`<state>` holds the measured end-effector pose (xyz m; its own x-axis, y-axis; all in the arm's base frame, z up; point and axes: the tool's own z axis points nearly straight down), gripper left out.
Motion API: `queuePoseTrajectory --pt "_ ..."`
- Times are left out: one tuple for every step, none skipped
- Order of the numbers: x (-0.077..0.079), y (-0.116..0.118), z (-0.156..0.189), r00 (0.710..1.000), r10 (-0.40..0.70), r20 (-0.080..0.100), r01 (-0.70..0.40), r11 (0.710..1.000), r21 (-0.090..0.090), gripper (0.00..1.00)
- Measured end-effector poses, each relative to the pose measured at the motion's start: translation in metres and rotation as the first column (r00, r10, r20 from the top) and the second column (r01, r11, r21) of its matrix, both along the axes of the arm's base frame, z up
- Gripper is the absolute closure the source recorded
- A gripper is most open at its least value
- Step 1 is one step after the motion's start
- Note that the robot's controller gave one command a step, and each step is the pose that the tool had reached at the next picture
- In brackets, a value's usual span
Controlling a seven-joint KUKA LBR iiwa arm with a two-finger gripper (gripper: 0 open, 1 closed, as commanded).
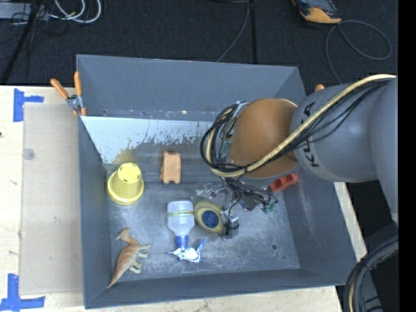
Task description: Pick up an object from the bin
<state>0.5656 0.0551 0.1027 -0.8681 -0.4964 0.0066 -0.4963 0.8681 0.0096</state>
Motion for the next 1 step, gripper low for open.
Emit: queuePoseTrajectory --pt "0.0036 0.0029 -0.0022 1.000 0.014 0.002 -0.014 1.000 0.000 1.00"
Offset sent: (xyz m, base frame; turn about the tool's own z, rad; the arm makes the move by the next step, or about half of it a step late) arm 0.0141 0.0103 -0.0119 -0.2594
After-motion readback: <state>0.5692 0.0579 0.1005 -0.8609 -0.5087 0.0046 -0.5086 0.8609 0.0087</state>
